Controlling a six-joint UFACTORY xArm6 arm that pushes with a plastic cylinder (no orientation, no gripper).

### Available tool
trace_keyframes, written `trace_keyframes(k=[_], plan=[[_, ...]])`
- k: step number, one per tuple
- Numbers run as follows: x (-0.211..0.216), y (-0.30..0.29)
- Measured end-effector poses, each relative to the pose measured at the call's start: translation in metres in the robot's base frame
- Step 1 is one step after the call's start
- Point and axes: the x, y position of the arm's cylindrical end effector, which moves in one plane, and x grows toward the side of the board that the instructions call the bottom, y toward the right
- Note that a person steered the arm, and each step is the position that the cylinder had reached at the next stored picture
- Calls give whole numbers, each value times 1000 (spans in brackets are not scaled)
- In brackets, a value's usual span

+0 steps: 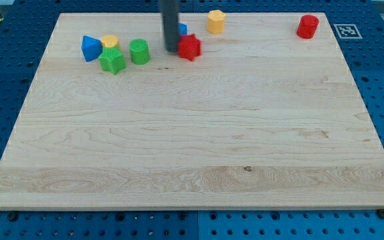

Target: Move the yellow hexagon towards the red circle

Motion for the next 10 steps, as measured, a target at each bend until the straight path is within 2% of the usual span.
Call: trace_keyframes(k=[1, 2, 3, 4, 6, 7, 8, 9, 10], plan=[[2, 5], [4, -43], [-23, -65], [-39, -44], [-39, 66], [-40, 42], [-70, 29], [-92, 48], [-78, 106]])
